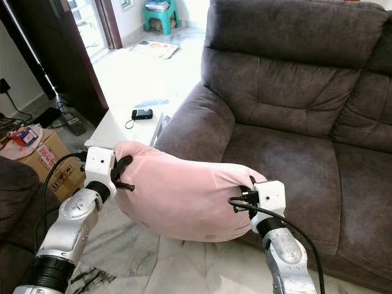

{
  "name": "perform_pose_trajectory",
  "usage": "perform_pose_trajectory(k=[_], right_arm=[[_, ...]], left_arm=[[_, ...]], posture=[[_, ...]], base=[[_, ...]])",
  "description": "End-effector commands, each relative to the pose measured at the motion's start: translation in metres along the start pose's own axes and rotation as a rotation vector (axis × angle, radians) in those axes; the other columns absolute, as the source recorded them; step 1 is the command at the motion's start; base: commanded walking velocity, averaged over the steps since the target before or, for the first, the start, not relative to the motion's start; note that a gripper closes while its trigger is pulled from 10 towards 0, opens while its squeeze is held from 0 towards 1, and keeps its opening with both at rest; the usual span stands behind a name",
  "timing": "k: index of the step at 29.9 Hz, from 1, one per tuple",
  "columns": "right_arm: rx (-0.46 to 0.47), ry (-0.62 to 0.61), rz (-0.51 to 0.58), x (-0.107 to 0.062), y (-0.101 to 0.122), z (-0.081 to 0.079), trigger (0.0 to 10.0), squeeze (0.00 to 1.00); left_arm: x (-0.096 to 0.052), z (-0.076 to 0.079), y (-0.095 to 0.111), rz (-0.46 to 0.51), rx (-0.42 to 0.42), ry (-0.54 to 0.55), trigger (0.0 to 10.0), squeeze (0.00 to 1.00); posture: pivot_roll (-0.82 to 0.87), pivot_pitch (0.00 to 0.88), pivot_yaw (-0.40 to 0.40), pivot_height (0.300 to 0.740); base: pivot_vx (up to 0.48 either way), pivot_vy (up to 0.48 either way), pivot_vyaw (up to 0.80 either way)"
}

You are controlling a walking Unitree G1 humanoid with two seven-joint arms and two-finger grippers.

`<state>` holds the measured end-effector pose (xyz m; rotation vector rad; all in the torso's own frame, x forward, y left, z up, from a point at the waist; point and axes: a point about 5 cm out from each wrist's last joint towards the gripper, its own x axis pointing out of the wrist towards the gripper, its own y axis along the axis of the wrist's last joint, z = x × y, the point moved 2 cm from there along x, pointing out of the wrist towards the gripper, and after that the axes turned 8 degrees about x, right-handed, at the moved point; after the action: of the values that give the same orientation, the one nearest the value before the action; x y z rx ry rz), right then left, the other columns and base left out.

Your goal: Move the pillow to the sofa from floor

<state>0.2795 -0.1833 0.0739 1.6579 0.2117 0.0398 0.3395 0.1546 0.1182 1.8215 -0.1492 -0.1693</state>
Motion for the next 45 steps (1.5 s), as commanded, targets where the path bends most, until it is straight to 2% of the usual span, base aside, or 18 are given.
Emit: perform_pose_trajectory(k=[1,9,18,22,27,31,42,45], right_arm=[[-0.007,-0.085,0.102,0.001,0.024,0.013,10.0,0.00],[-0.005,-0.120,0.136,0.005,0.034,0.015,10.0,0.00],[-0.018,-0.119,0.130,0.008,0.034,0.014,10.0,0.00],[-0.015,-0.120,0.130,0.009,0.033,0.013,10.0,0.00],[-0.022,-0.123,0.124,0.010,0.033,0.014,10.0,0.00],[-0.025,-0.124,0.123,0.011,0.034,0.014,10.0,0.00],[-0.032,-0.123,0.129,0.014,0.036,0.015,10.0,0.00],[-0.034,-0.121,0.128,0.014,0.036,0.014,10.0,0.00]], left_arm=[[-0.001,-0.014,0.002,0.022,0.021,0.079,10.0,0.00],[0.003,-0.006,0.002,0.033,0.030,0.080,10.0,0.00],[0.003,-0.016,0.002,0.042,0.051,0.119,10.0,0.00],[0.004,-0.016,0.004,0.053,0.037,0.120,10.0,0.00],[0.005,-0.015,0.005,0.059,0.075,0.117,10.0,0.00],[0.006,-0.016,0.006,0.062,0.056,0.123,10.0,0.00],[0.007,-0.016,0.008,0.082,0.070,0.118,10.0,0.00],[0.007,-0.016,0.010,0.094,0.052,0.116,10.0,0.00]], posture=[[-0.03,0.012,0.005,0.740],[-0.03,0.026,0.003,0.740],[-0.03,0.031,0.002,0.740],[-0.02,0.031,0.001,0.740],[-0.02,0.029,0.000,0.740],[-0.02,0.030,-0.001,0.740],[-0.02,0.027,-0.004,0.740],[-0.02,0.027,-0.004,0.740]], base=[[0.000,0.000,0.00],[0.000,0.000,-0.13],[0.000,-0.096,-0.78],[0.000,-0.071,-0.77],[0.000,-0.148,-0.77],[0.000,-0.399,-0.77],[0.000,-0.052,-0.77],[0.000,-0.243,-0.77]])
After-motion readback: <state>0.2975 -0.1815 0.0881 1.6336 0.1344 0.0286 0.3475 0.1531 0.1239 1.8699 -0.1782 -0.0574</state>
